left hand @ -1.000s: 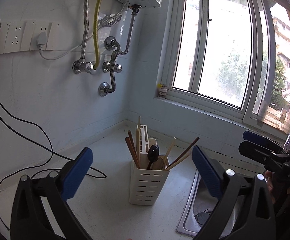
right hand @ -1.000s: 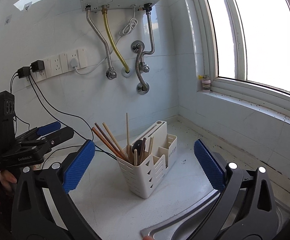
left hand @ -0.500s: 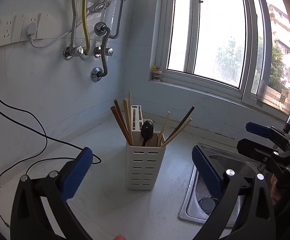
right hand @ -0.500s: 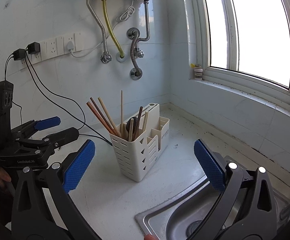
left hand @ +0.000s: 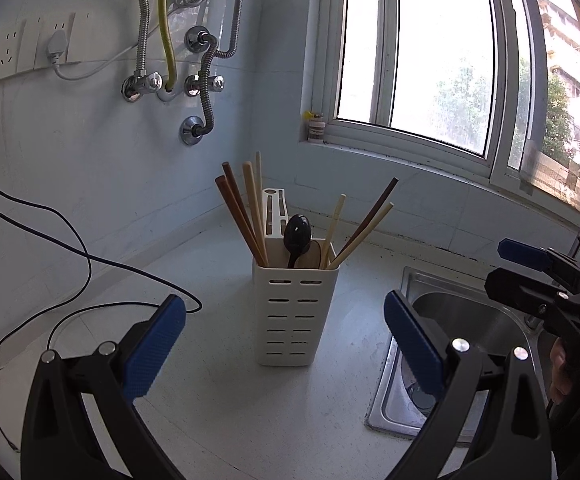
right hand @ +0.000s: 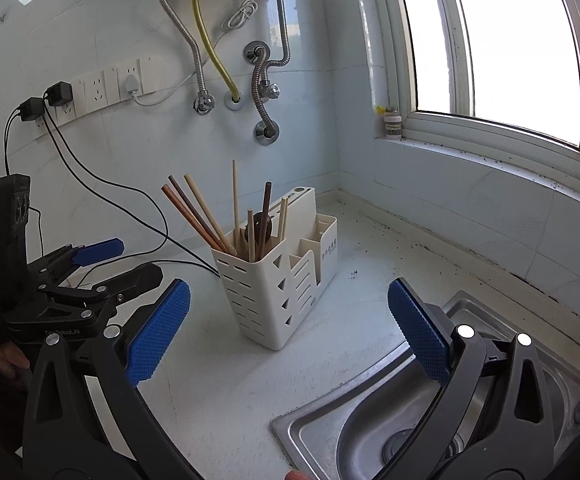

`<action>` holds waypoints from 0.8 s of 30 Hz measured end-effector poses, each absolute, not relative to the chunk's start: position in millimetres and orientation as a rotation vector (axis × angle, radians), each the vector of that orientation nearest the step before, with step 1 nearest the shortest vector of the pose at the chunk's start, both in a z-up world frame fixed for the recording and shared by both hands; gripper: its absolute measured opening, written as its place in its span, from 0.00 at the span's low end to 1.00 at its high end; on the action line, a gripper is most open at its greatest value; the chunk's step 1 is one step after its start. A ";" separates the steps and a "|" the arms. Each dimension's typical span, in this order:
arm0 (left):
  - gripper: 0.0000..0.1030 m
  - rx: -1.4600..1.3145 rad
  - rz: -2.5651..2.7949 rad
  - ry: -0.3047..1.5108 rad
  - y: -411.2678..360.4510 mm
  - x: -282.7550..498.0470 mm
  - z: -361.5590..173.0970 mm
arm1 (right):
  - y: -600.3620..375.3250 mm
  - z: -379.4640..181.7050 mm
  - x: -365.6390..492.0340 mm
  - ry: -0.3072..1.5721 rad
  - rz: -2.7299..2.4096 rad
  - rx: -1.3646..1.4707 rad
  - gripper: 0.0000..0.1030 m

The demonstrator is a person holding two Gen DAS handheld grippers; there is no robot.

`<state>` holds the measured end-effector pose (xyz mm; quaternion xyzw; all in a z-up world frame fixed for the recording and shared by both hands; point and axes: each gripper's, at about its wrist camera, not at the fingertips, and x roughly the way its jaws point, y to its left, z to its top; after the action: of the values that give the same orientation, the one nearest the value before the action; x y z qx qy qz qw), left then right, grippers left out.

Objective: Organize utensils

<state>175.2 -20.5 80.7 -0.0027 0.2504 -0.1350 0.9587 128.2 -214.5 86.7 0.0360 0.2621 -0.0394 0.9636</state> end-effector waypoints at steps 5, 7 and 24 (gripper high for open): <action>0.95 -0.006 -0.271 0.519 -20.9 173.6 75.7 | -213.5 80.1 126.8 0.544 -0.075 0.080 0.92; 0.95 -0.005 -0.271 0.526 -20.7 173.4 73.5 | -212.8 77.7 126.7 0.549 -0.076 0.080 0.92; 0.95 -0.001 -0.261 0.512 -18.0 169.9 76.7 | -206.7 75.1 125.4 0.556 -0.066 0.077 0.92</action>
<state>169.9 -18.0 76.7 -0.0003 0.2523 -0.1289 0.9590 125.4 -206.7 75.1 0.0382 0.2745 -0.0327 0.9603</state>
